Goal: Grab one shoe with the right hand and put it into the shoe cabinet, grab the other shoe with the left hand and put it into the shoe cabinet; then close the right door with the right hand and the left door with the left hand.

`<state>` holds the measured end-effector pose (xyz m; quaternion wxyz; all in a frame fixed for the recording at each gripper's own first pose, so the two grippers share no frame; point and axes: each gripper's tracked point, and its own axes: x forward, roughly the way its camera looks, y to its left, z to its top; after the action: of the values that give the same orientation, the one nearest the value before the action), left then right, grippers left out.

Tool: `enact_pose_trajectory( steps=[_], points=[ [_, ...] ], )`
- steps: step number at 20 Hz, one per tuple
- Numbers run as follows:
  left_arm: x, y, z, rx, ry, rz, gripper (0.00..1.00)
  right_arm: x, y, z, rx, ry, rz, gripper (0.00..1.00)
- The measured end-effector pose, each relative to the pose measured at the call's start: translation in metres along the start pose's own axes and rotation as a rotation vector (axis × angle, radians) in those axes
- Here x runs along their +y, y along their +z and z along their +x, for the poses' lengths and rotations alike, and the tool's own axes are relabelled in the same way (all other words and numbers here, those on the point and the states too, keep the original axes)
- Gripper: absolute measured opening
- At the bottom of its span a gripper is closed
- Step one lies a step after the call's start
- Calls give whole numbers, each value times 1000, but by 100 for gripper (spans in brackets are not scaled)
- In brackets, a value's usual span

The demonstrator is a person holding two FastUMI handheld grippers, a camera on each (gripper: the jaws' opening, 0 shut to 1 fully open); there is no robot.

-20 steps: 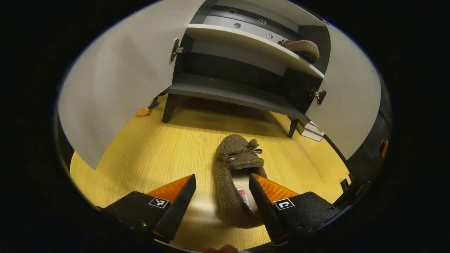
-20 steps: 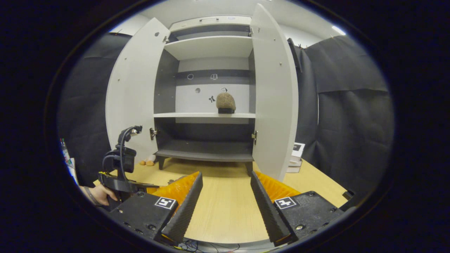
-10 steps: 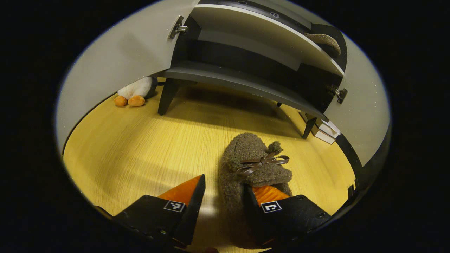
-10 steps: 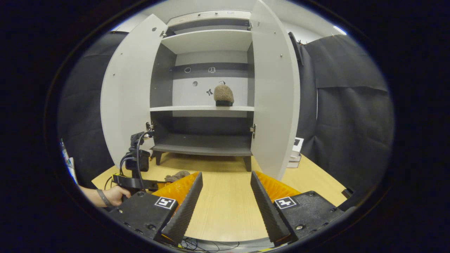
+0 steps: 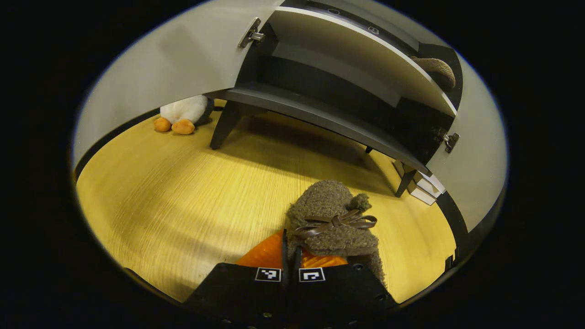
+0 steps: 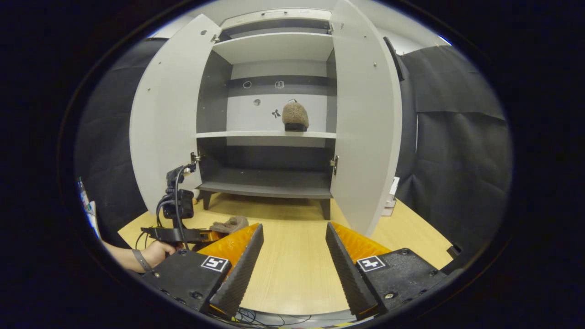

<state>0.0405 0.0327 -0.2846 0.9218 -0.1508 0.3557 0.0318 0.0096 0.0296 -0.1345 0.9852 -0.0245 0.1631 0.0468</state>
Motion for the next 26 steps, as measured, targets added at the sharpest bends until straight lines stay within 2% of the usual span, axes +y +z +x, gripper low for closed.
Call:
enact_pose_trajectory(
  steps=[4, 8, 10, 13, 15, 16, 18, 21, 24, 26],
  points=[
    [-4, 29, -39, -110, 43, 98, 0, -1, 0, 2, -3, 0, -4, 88],
    [-60, 83, -98, -253, -63, 125, 0, 0, -1, 6, 3, 8, 7, 88],
    [-93, 132, -118, -354, -125, 148, 0, 2, -2, 7, 1, 14, 14, 88],
    [-134, 222, -136, -465, -178, 144, 0, 7, -2, 5, -2, 28, 13, 88],
    [-152, 285, -134, -516, -180, 140, 0, 6, 1, 2, -14, 26, 10, 88],
    [-160, 313, -135, -527, -154, 153, 0, 4, 2, 0, -21, 22, 12, 88],
    [-159, 364, -114, -518, -90, 174, 0, -1, 5, -3, -33, 9, 20, 88],
    [-159, 414, -73, -444, -65, 130, 0, -13, 7, -9, -45, -24, 41, 88],
    [-147, 432, -22, -310, 2, 139, 0, -22, 6, -9, -40, -49, 75, 88],
    [-141, 435, 4, -247, 32, 93, 0, -30, 4, -13, -35, -65, 90, 87]
  ],
)
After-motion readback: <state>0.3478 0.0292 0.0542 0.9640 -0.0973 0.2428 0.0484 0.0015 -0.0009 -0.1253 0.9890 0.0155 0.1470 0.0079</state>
